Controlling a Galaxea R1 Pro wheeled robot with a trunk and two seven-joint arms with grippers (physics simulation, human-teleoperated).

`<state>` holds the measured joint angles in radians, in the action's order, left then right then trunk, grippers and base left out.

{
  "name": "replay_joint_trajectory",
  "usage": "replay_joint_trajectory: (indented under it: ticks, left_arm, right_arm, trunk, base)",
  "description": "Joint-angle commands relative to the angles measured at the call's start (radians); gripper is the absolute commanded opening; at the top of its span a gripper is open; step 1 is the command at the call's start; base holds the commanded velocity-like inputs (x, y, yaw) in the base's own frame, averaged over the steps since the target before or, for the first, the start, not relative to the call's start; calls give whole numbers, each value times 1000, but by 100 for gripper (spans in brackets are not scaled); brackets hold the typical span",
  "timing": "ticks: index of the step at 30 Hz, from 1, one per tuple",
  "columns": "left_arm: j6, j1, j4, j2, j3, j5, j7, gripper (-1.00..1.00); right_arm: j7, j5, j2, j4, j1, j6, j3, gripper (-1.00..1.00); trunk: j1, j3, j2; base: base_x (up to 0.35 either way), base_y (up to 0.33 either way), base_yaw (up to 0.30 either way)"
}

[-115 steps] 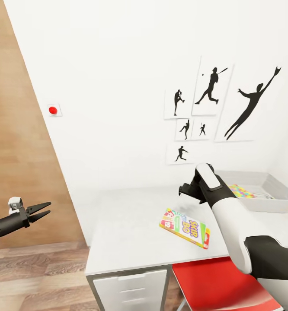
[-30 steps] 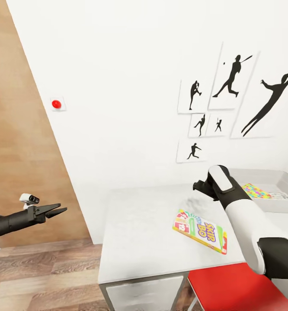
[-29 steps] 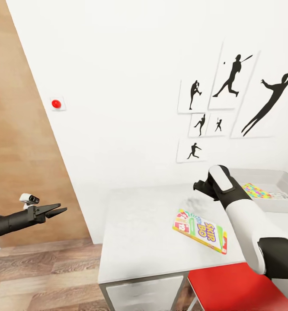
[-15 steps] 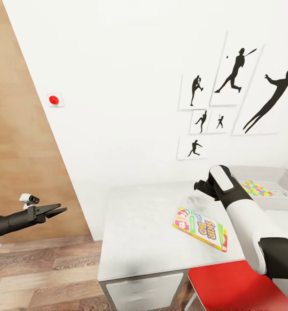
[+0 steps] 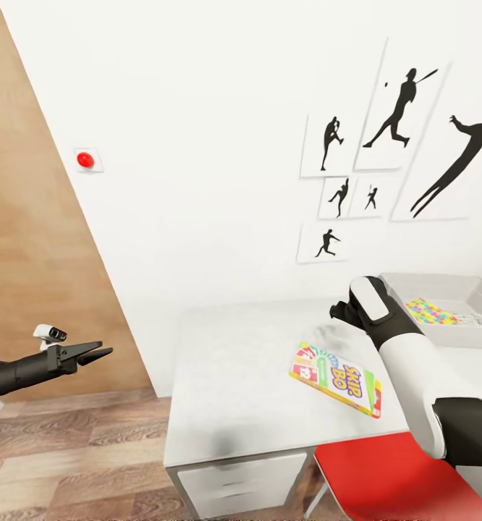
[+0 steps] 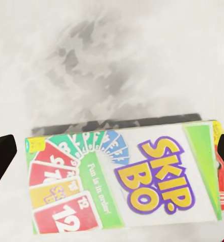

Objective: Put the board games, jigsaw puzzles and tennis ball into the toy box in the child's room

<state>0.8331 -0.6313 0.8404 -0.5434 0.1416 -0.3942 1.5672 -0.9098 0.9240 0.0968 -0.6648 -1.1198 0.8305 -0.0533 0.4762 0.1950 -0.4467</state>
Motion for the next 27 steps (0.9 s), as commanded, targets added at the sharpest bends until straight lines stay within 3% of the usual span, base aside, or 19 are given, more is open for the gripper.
replay_joint_trajectory:
  ticks: [1, 7, 15, 27]
  left_arm:
    - [11, -1, 0, 0, 0, 0, 4, 100]
    - [11, -1, 0, 1, 0, 0, 4, 100]
    - [11, -1, 0, 2, 0, 0, 1, 100]
    - [1, -1, 0, 2, 0, 0, 1, 100]
  right_arm:
    - [-8, 5, 2, -1, -1, 4, -5, 100]
    - [-4, -11, 3, -1, 0, -25, -6, 100]
    - [53, -14, 6, 3, 0, -56, -8, 100]
    - [64, -14, 33, 33, 0, -76, -9, 100]
  trunk:
    - [0, 4, -2]
    - [0, 14, -2]
    - [0, 27, -2]
    - [0, 47, -2]
  base:
    - [0, 0, 0]
    - [0, 0, 0]
    - [101, 46, 0]
    - [45, 23, 0]
